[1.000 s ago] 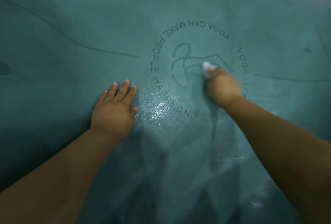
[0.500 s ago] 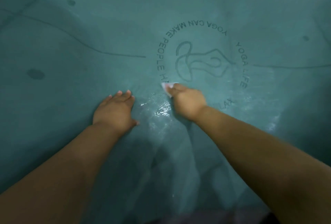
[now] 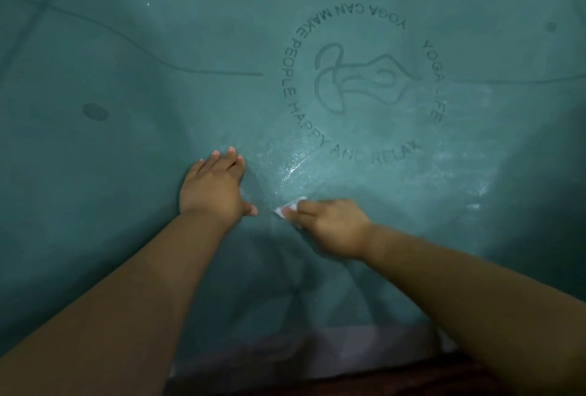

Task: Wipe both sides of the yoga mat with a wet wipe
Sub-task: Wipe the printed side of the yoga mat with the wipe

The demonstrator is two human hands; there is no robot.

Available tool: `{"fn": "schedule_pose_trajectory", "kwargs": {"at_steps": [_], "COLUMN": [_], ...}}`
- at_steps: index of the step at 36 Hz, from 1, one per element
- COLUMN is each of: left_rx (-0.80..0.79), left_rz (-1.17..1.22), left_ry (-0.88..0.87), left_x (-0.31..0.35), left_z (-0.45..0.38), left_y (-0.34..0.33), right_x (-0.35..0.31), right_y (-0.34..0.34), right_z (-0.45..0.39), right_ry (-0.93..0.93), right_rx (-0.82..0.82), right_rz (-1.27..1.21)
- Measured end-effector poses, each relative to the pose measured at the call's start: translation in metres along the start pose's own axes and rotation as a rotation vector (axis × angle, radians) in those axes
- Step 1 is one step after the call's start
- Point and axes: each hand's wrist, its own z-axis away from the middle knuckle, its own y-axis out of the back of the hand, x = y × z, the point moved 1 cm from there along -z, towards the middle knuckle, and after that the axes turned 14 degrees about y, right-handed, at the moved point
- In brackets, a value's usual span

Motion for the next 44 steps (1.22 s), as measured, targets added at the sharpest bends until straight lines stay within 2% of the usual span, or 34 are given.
{"fn": "schedule_pose_trajectory", "kwargs": {"at_steps": [2,5,7,10,12,16,18,19,20,21,22,24,26,28,30,32,35,36,38,40,42,44], "left_rx": [0.004,0.008,0.007,0.004,0.004,0.015,0.011,0.012,0.014,0.017,0.019,0.022,0.022,0.023,0.027,0.029,0.032,0.035,0.023,-0.005,-0.029,-0.048], "left_rz": [0.007,0.006,0.009,0.022,0.024,0.025,0.022,0.017,0.012,0.010,0.010,0.007,0.000,-0.005,-0.010,-0.023,-0.068,-0.086,-0.124,-0.161,-0.198,-0.244], "left_ry": [-0.001,-0.004,-0.002,0.006,0.011,0.006,0.001,-0.002,-0.003,-0.004,-0.004,-0.004,-0.001,0.003,0.006,0.001,-0.024,-0.038,-0.065,-0.087,-0.107,-0.126], "left_x": [0.000,-0.001,0.000,0.001,0.001,0.001,0.001,0.001,0.001,0.000,0.000,0.001,0.001,0.003,0.003,0.004,0.005,0.005,0.006,0.006,0.007,0.009], "left_z": [0.001,0.000,-0.001,-0.001,0.000,0.000,0.002,0.002,0.003,0.003,0.002,0.002,0.001,0.001,0.001,0.002,0.009,0.013,0.021,0.030,0.040,0.050], "left_y": [-0.001,-0.002,-0.002,-0.002,-0.002,-0.004,-0.005,-0.006,-0.006,-0.007,-0.006,-0.006,-0.006,-0.006,-0.005,-0.004,-0.006,-0.008,-0.011,-0.013,-0.014,-0.015], "right_x": [0.029,0.071,0.079,0.053,0.010,-0.075,-0.076,-0.068,-0.055,-0.037,-0.017,0.017,0.035,0.035,0.015,-0.024,-0.090,-0.103,-0.100,-0.080,-0.053,-0.027], "right_y": [0.012,0.035,0.042,0.026,0.005,-0.033,-0.027,-0.022,-0.017,-0.012,-0.002,0.017,0.028,0.024,0.008,-0.008,-0.045,-0.053,-0.056,-0.038,-0.022,-0.007], "right_z": [0.018,0.048,0.059,0.047,0.026,-0.004,0.006,0.014,0.023,0.034,0.045,0.072,0.093,0.097,0.084,0.056,0.026,0.027,0.041,0.060,0.079,0.102], "right_ry": [-0.142,-0.719,-1.003,-1.175,-1.026,-0.251,-0.060,-0.024,-0.033,-0.118,-0.273,-0.711,-1.043,-1.209,-1.258,-1.085,-0.507,-0.328,-0.124,-0.067,-0.107,-0.324], "right_rx": [0.027,0.013,0.139,0.258,0.228,-0.046,-0.113,-0.088,-0.054,-0.023,-0.002,0.012,0.096,0.169,0.215,0.205,0.001,-0.025,0.003,0.001,-0.071,-0.133], "right_rz": [0.017,-0.043,-0.079,-0.108,-0.133,-0.154,-0.187,-0.179,-0.124,-0.065,-0.025,-0.082,-0.053,-0.025,-0.077,-0.152,-0.219,-0.228,-0.200,-0.110,-0.075,-0.051]}}
